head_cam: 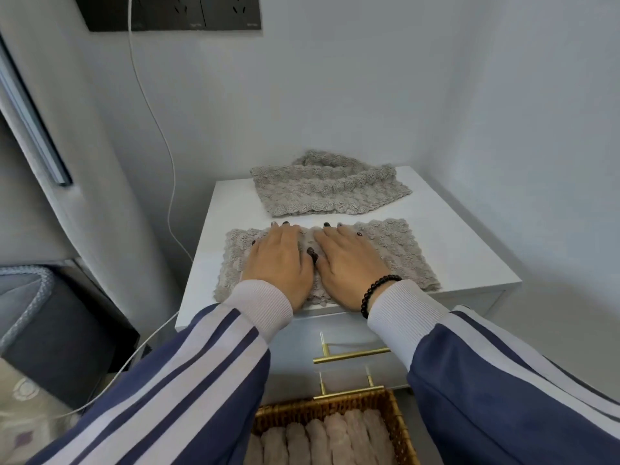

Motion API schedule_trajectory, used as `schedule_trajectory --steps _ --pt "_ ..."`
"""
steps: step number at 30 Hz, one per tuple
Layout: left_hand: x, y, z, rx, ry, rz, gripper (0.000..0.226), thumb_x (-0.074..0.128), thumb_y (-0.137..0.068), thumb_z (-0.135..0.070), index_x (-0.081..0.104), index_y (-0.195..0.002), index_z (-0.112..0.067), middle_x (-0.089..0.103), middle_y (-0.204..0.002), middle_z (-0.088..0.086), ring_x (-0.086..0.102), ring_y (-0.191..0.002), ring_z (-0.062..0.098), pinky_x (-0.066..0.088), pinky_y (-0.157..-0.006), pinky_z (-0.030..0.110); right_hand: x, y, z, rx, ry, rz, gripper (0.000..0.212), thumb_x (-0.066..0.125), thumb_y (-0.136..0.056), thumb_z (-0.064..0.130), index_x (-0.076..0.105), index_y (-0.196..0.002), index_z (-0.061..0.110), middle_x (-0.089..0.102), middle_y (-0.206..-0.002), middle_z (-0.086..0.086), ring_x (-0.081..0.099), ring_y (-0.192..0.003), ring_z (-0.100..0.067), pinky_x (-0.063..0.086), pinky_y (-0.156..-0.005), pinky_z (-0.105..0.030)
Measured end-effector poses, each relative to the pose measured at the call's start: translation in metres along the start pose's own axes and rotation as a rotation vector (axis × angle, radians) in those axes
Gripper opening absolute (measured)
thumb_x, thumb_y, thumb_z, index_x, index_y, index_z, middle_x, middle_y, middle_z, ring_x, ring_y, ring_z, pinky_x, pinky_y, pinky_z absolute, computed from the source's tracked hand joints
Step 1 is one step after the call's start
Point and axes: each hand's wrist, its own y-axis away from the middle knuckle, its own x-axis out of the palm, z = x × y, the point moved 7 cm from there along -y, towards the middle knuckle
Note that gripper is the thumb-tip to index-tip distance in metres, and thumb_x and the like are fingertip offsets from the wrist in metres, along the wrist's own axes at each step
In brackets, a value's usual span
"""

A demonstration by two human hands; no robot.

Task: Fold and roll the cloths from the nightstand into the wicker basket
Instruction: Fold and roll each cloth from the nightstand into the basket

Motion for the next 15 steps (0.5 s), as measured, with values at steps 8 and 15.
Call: schedule_trajectory --steps 8,15 --pt "0.018 -0.006 0.025 -0.099 -0.207 0.222 0.063 0.019 -0.099 -0.052 0.001 -0.154 -0.026 -0.003 -0.163 0.001 -0.005 -0.149 0.019 -0.003 -0.119 0.039 0.002 0.002 -0.044 0.165 0.077 0.152 0.065 0.018 -0.097 0.055 0.006 -0.154 0.025 -0.001 -0.162 -0.002 -0.005 -0.148 -0.020 -0.002 -0.119 -0.041" --pt "-0.002 -0.009 0.064 -0.236 -0.142 0.225 0.061 0.025 -0.101 -0.048 0.012 -0.154 -0.024 0.006 -0.162 0.001 0.005 -0.149 0.021 0.012 -0.118 0.038 -0.010 0.011 -0.098 0.360 0.045 0.189 0.067 0.013 -0.096 0.060 -0.002 -0.153 0.028 -0.009 -0.161 0.001 -0.008 -0.148 -0.021 0.000 -0.119 -0.041"
